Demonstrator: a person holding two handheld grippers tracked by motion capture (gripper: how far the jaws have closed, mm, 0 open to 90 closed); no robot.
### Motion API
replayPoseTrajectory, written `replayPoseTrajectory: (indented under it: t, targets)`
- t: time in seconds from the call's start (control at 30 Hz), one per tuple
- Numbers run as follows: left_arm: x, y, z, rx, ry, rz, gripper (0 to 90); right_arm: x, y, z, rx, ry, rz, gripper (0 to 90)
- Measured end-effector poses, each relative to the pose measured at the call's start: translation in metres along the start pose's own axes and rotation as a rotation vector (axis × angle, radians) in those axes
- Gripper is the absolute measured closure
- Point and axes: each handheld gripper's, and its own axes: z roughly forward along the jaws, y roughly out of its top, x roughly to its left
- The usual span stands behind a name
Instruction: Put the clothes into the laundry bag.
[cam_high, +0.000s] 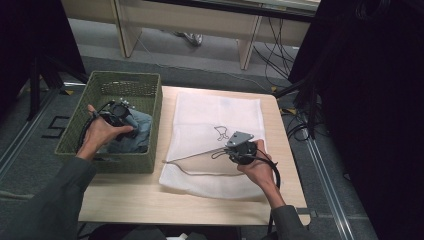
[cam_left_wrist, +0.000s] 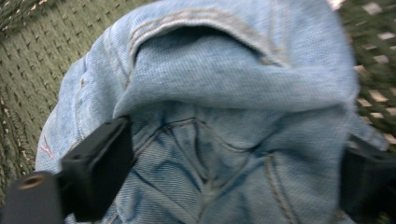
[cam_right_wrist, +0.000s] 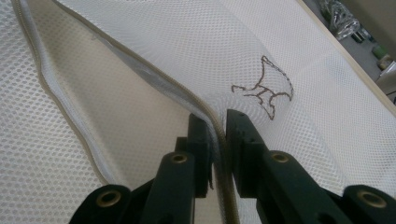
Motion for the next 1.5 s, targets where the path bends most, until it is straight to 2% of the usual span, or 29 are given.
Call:
replayPoseTrajectory:
  t: [0.03,0.1,0.13,0.2,0.27,0.33,0.43,0.47,0.5,0.57,0.63,0.7,0.73,0.77,0.87,0.9,0.97,1.0,1.03,1.1,1.13,1.17,1.2,1.27,1.33,1.37,1.43,1.47,1.5]
  targets:
    - [0.004,-0.001,0.006,0.005,-0.006,-0.016,0.8,0.0,0.0,-0.001,0.004,0.012,-0.004,80.2]
    - [0.005,-0.006,0.012,-0.001,-0.048,-0.033,0.0,0.001,0.0,-0.001,0.004,-0.002,0.016,80.1]
    - [0.005,-0.009,0.015,0.005,-0.073,-0.025,0.0,0.001,0.0,-0.001,0.006,-0.001,0.022,80.1]
    - [0.008,-0.013,0.02,0.023,-0.112,0.002,0.0,0.0,0.0,-0.001,-0.001,0.006,-0.011,80.1]
    - [0.01,-0.018,0.027,0.006,-0.144,-0.031,0.0,0.001,-0.001,-0.001,0.008,0.007,0.014,80.0]
    - [0.01,-0.023,0.035,-0.007,-0.172,-0.046,0.0,0.0,-0.001,0.0,0.005,0.002,0.001,80.0]
    - [0.007,-0.022,0.043,0.052,-0.151,0.033,0.0,0.003,-0.001,-0.001,0.013,0.009,0.019,80.0]
    - [0.007,-0.021,0.043,0.055,-0.143,0.034,8.1,0.002,-0.001,-0.001,0.013,0.008,0.018,80.0]
    - [0.006,-0.02,0.044,0.037,-0.136,0.013,22.8,0.002,-0.001,-0.001,0.011,0.005,0.014,80.0]
    - [0.007,-0.018,0.04,0.027,-0.133,0.002,39.8,0.001,0.0,-0.001,0.005,0.006,0.0,80.2]
    - [0.013,-0.016,0.036,0.014,-0.103,-0.007,48.8,0.002,-0.001,-0.002,0.011,0.012,0.006,80.2]
    - [0.018,-0.015,0.034,-0.03,-0.043,-0.068,50.9,0.001,-0.002,-0.002,0.006,0.006,0.005,80.2]
    - [0.019,-0.015,0.034,-0.026,-0.022,-0.075,50.3,-0.001,-0.002,-0.002,0.004,0.006,0.001,80.2]
    - [0.019,-0.015,0.036,-0.02,-0.031,-0.075,47.1,0.0,-0.002,-0.001,0.004,0.002,0.004,80.2]
    - [0.016,-0.017,0.043,0.024,-0.091,-0.057,20.9,0.001,-0.003,-0.001,0.01,0.011,-0.001,80.3]
    - [0.014,-0.018,0.045,0.044,-0.086,-0.041,12.8,0.001,-0.003,-0.001,0.009,0.011,0.002,80.3]
    - [0.009,-0.023,0.051,0.061,-0.091,0.03,0.3,0.001,-0.002,-0.002,0.011,0.005,0.024,80.4]
    - [0.007,-0.026,0.053,0.078,-0.08,0.076,0.0,0.0,-0.002,-0.002,0.007,0.006,0.01,80.6]
    - [0.005,-0.028,0.056,0.072,-0.073,0.096,0.0,0.0,-0.003,-0.001,0.003,0.003,-0.009,80.6]
    - [0.008,-0.027,0.055,0.094,-0.08,0.103,0.0,0.002,-0.003,-0.002,0.008,0.01,0.006,80.7]
    - [0.008,-0.026,0.056,0.074,-0.073,0.054,3.3,0.002,-0.003,-0.002,0.004,0.008,0.007,80.7]
    - [0.01,-0.026,0.054,0.077,-0.062,0.058,13.7,0.001,-0.003,-0.002,0.005,0.006,0.005,80.7]
    - [0.012,-0.025,0.052,0.086,-0.075,0.045,19.1,0.002,-0.002,-0.001,0.008,0.006,0.001,80.7]
    - [0.011,-0.024,0.05,0.069,-0.057,0.028,34.8,0.004,-0.002,-0.002,0.013,0.007,0.015,80.7]
    - [0.014,-0.023,0.047,0.095,-0.073,0.049,40.6,0.003,-0.002,-0.002,0.009,0.001,0.009,80.7]
    - [0.013,-0.023,0.047,0.069,-0.07,0.017,43.7,0.002,-0.003,-0.002,0.008,0.01,0.006,80.7]
    - [0.017,-0.023,0.043,0.066,-0.072,0.023,51.2,0.0,-0.004,-0.002,0.004,0.01,-0.007,80.8]
    - [0.017,-0.024,0.041,0.049,-0.069,0.009,53.6,0.001,-0.004,-0.002,0.006,0.008,0.007,80.9]
    - [0.019,-0.024,0.039,0.051,-0.063,0.023,55.5,0.001,-0.004,-0.002,0.005,0.008,0.01,80.9]
